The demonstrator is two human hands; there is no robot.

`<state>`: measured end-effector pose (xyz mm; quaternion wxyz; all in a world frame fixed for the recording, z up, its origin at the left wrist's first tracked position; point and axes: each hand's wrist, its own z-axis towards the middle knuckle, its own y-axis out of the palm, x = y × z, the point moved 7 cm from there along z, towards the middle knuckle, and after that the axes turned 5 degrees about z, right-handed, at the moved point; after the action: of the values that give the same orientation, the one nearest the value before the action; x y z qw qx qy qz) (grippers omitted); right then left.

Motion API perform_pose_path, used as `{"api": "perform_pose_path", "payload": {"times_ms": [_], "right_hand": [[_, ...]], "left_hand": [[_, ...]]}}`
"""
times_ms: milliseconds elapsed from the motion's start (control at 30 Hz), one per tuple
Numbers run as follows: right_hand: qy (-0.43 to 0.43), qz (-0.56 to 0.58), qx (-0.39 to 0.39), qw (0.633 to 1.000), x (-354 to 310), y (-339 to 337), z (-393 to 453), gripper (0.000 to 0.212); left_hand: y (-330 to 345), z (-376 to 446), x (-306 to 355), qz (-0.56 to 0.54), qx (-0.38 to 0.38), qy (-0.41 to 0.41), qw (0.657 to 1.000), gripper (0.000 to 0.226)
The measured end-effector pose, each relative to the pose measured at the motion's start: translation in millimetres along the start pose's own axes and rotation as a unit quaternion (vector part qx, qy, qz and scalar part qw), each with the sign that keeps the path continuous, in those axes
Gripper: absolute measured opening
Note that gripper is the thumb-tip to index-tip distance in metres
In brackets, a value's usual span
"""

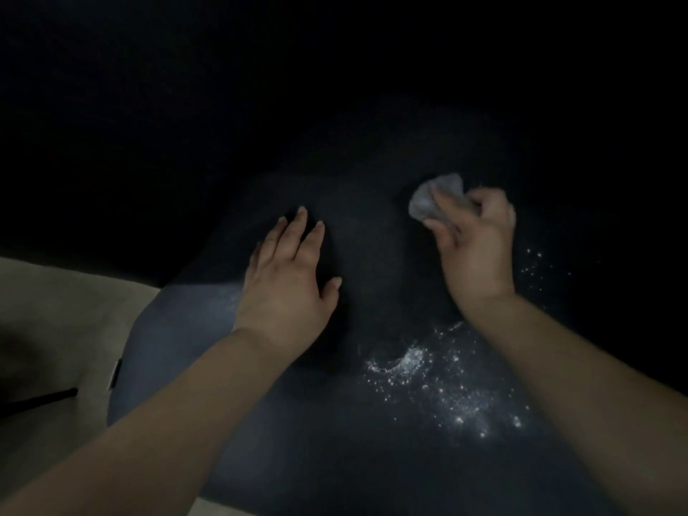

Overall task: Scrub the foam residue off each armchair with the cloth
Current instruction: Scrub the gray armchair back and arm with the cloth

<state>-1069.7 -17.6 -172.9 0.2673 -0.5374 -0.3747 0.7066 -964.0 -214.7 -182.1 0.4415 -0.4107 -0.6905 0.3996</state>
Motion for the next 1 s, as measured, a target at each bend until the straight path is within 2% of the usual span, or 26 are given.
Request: {"api": "perform_pose_path", "payload": {"times_ms": [100, 233, 267, 333, 367, 433, 500, 633, 733, 767, 833, 900, 1000], "right_hand": [[-0.030, -0.004, -0.040, 0.999, -14, 7, -44, 0.036], [-0.190, 0.040, -0.109, 0.975, -69, 48, -29, 0.032], [-0.187, 0.061, -0.107, 0.975, -74, 57, -10, 0.027], [-0.138, 0.046, -0.038, 0.989, -69, 59, 34, 0.010], [-0.098, 0.034, 0.012, 0.995, -57, 52, 48, 0.011], [-0.034, 0.036, 0.036, 0.998, -34, 32, 54, 0.011], [0.014, 0.040, 0.051, 0.998, -11, 17, 29, 0.027], [-0.032, 0.061, -0.008, 0.998, -21, 16, -34, 0.038], [-0.167, 0.026, -0.077, 0.983, -36, 23, -16, 0.040], [-0.172, 0.018, -0.079, 0.982, -32, 25, 3, 0.035], [-0.104, -0.023, -0.023, 0.994, 2, 17, 40, 0.023], [-0.027, -0.072, 0.052, 0.996, 34, -10, 45, 0.023], [0.041, -0.042, 0.048, 0.997, 47, -26, 1, 0.031]], "left_hand": [[-1, 10, -1, -0.001, -0.004, -0.025, 1.000, 0.076], [-5, 15, 1, -0.018, -0.003, -0.053, 0.998, 0.077], [-6, 15, 0, -0.017, -0.001, -0.058, 0.998, 0.076], [-9, 17, 0, -0.006, 0.003, -0.059, 0.998, 0.077], [-10, 18, 0, -0.004, 0.003, -0.058, 0.998, 0.077], [-9, 19, 3, -0.007, -0.001, -0.048, 0.999, 0.078], [-7, 20, 7, -0.015, -0.007, -0.038, 0.999, 0.079], [-3, 29, 22, -0.021, -0.007, -0.022, 1.000, 0.081], [-1, 36, 39, -0.028, 0.001, -0.012, 1.000, 0.078], [-1, 37, 40, -0.026, 0.003, -0.010, 1.000, 0.077], [0, 39, 46, -0.023, 0.003, -0.001, 1.000, 0.077], [1, 40, 51, -0.017, 0.002, 0.009, 1.000, 0.076], [0, 43, 57, -0.009, 0.000, 0.017, 1.000, 0.076]]}}
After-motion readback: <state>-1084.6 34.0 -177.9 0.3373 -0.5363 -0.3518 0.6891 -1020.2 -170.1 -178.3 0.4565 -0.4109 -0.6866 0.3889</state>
